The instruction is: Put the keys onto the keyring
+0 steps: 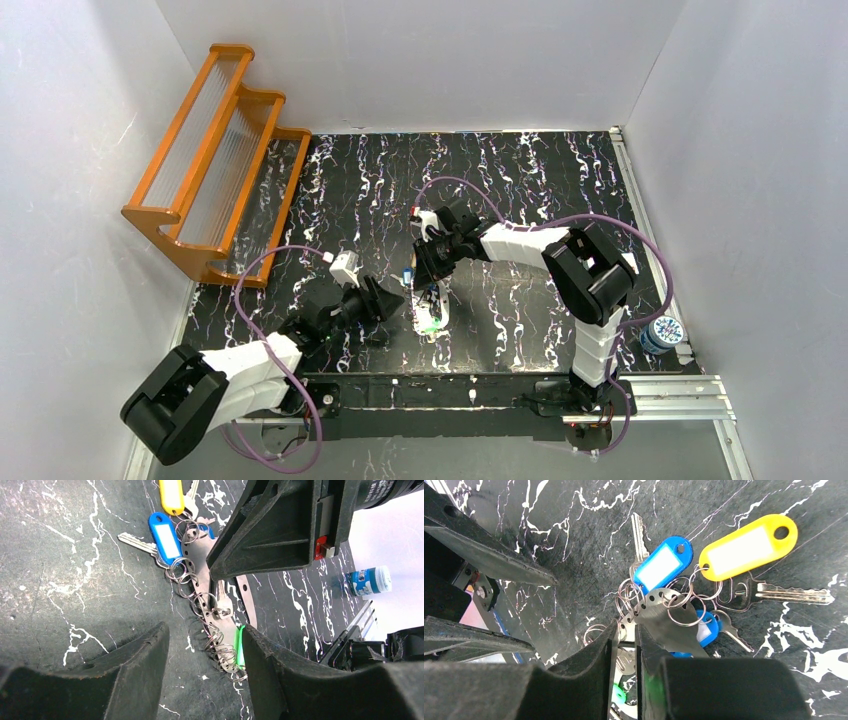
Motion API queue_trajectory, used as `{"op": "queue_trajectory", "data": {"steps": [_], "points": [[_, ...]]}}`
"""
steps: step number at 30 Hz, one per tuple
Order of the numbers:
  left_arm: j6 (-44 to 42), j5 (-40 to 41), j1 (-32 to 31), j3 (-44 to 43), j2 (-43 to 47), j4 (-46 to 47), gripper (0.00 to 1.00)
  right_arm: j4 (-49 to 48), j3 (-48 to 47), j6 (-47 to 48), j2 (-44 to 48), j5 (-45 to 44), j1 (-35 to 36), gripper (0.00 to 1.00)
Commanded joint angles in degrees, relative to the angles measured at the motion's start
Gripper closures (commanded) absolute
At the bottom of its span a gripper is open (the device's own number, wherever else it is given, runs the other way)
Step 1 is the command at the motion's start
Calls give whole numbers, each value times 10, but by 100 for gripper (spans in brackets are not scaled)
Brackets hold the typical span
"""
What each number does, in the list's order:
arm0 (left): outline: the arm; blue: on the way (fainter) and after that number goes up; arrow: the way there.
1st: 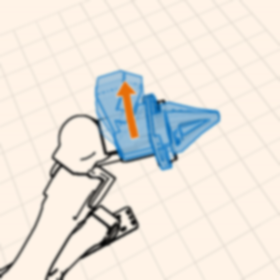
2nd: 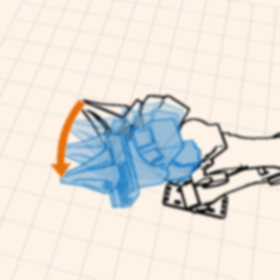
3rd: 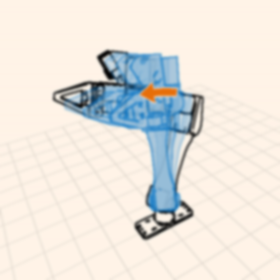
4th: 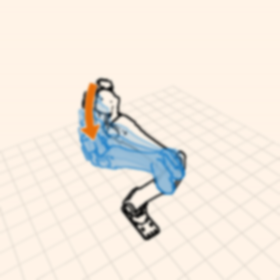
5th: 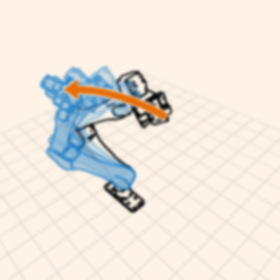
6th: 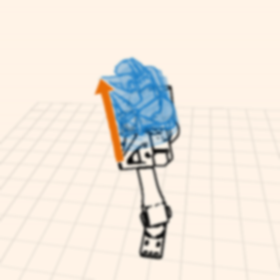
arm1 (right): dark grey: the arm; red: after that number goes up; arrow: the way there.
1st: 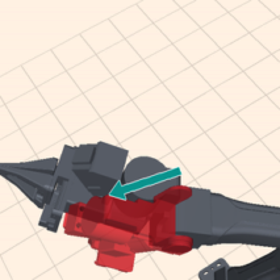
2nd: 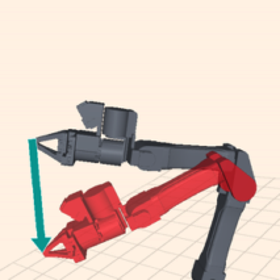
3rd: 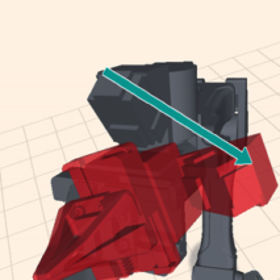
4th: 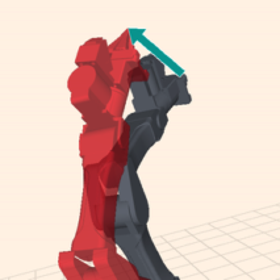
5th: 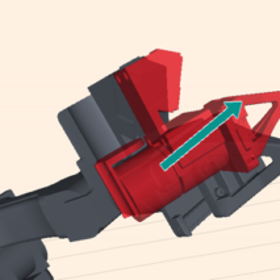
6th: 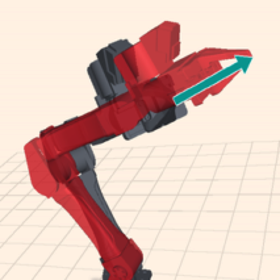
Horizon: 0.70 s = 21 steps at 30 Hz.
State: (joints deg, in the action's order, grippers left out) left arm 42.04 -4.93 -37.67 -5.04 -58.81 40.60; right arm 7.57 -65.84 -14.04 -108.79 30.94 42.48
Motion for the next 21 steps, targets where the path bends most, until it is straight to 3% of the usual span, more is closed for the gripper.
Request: {"op": "queue_trajectory", "data": {"steps": [1, 16, 21], "points": [[11, 6, 0, 10, -6, -4, 48, 12, -18, -4, -17, 19, 4, 74], [4, -5, 0, -22, -97, 32, 49, -24, -18, -21, -48, 56, 7, 75], [3, 3, 0, -29, -122, 47, 51, -32, -16, -25, -52, 58, 7, 80]]}}
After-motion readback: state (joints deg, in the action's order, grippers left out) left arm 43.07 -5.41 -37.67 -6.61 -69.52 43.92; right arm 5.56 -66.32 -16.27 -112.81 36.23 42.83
